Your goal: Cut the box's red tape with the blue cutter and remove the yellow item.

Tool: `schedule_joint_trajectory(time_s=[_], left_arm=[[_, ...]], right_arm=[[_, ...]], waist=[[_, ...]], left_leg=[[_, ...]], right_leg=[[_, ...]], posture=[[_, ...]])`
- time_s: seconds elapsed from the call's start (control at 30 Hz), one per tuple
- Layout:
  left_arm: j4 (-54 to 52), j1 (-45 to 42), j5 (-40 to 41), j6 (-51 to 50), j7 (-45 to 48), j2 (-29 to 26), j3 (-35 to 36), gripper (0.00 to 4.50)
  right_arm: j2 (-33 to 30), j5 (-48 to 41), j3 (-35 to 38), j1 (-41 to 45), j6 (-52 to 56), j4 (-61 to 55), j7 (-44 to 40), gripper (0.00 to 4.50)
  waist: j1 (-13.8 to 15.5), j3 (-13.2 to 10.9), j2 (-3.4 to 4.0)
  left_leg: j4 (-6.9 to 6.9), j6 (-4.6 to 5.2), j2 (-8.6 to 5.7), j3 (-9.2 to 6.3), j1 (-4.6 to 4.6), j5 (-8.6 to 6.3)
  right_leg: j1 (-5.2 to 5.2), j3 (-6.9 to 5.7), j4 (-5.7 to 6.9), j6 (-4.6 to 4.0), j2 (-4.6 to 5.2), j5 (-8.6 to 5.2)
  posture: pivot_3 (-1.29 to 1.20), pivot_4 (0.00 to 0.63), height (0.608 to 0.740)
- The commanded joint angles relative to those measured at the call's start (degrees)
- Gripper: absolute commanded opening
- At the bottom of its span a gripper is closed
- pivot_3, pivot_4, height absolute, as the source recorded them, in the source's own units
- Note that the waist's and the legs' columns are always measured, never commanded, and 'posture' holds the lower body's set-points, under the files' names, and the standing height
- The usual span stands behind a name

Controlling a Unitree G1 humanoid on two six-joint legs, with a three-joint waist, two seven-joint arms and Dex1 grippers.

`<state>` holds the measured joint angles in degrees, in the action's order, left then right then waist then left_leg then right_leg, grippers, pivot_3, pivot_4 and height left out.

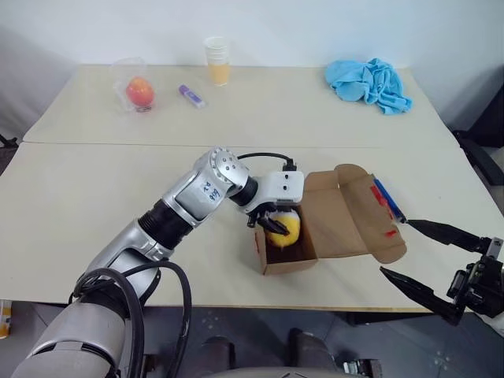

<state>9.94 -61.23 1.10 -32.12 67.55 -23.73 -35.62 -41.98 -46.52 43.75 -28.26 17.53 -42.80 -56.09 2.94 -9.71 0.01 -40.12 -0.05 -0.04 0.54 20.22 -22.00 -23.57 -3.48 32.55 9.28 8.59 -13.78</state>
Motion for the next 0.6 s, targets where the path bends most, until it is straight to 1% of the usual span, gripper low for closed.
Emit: schedule_joint_trajectory(time_s=[0.03, 0.17, 0.23, 0.3, 0.37, 0.43, 0.53, 0.6], left_arm=[[-1.2, 0.7, -0.5, 0.5, 0.5, 0.4, 1.1, 1.14], [0.5, 2.0, 2.0, -0.3, -0.4, 1.7, 5.4, 0.07], [1.2, 2.8, 4.2, -0.4, -0.4, 2.4, 8.3, 0.03], [2.1, 2.9, 8.3, 0.0, -0.3, 4.1, 13.3, 0.03], [3.7, 2.9, 11.9, 2.9, -0.6, 6.0, 18.5, 0.03], [5.0, 3.2, 13.1, 8.1, -1.2, 6.6, 22.1, 0.03], [5.8, 4.1, 18.7, 12.1, -2.2, 6.1, 31.5, 0.03], [6.3, 6.6, 20.4, 15.6, -4.3, 2.8, 38.2, 0.03]], right_arm=[[-0.7, -0.4, 1.5, 0.1, -0.7, -0.8, -0.1, 4.50], [-0.4, -0.5, 0.9, 0.6, -0.9, -0.6, -0.1, 4.50], [-0.3, -0.9, 0.7, 0.8, -0.7, -0.7, 0.0, 4.50], [-0.4, -1.1, -0.4, 1.5, -0.2, -0.6, 0.4, 4.50], [-0.5, -1.2, -1.7, 2.4, 0.0, -0.5, 1.0, 4.50], [-0.5, -1.6, -2.8, 3.5, 0.3, -0.4, 1.3, 4.50], [-0.9, -2.8, -5.2, 6.3, 0.9, 0.5, 1.6, 4.50], [-1.5, -3.2, -8.6, 10.2, 1.2, 1.9, 1.4, 4.50]], waist=[[0.0, 0.0, 0.00], [0.0, 0.0, 0.00], [0.0, 0.0, 0.00], [0.0, 0.0, -0.01], [0.0, 0.0, -0.01], [-0.1, 0.0, -0.01], [-0.2, 0.0, -0.01], [-1.1, 0.0, -0.01]], left_leg=[[0.00, 0.00, 0.00, 0.00, 0.00, 0.00], [-0.01, 0.00, 0.00, -0.01, 0.00, 0.00], [-0.01, 0.00, 0.00, -0.01, 0.00, 0.00], [-0.01, 0.00, 0.00, -0.01, -0.01, 0.00], [-0.04, 0.00, 0.00, -0.02, 0.01, 0.01], [-0.09, 0.00, 0.00, -0.01, 0.00, 0.00], [-0.08, -0.01, 0.01, -0.01, -0.01, 0.01], [-0.07, -0.01, 0.02, 0.01, -0.04, 0.01]], right_leg=[[0.00, 0.00, 0.00, 0.00, 0.00, 0.00], [0.00, 0.00, 0.02, 0.00, 0.00, 0.00], [0.00, 0.00, 0.02, 0.00, 0.00, 0.00], [-0.01, 0.00, 0.03, 0.00, 0.00, 0.00], [-0.01, -0.01, 0.05, 0.00, 0.00, 0.00], [0.00, -0.01, 0.06, 0.01, 0.01, 0.01], [-0.01, -0.02, 0.08, 0.02, 0.00, 0.01], [-0.01, -0.01, 0.08, 0.02, 0.00, 0.01]], posture=[[0.00, 0.150, 0.740], [0.00, 0.150, 0.740], [0.00, 0.150, 0.740], [0.00, 0.150, 0.740], [0.00, 0.150, 0.740], [0.00, 0.150, 0.740], [0.00, 0.150, 0.740], [0.00, 0.150, 0.740]])
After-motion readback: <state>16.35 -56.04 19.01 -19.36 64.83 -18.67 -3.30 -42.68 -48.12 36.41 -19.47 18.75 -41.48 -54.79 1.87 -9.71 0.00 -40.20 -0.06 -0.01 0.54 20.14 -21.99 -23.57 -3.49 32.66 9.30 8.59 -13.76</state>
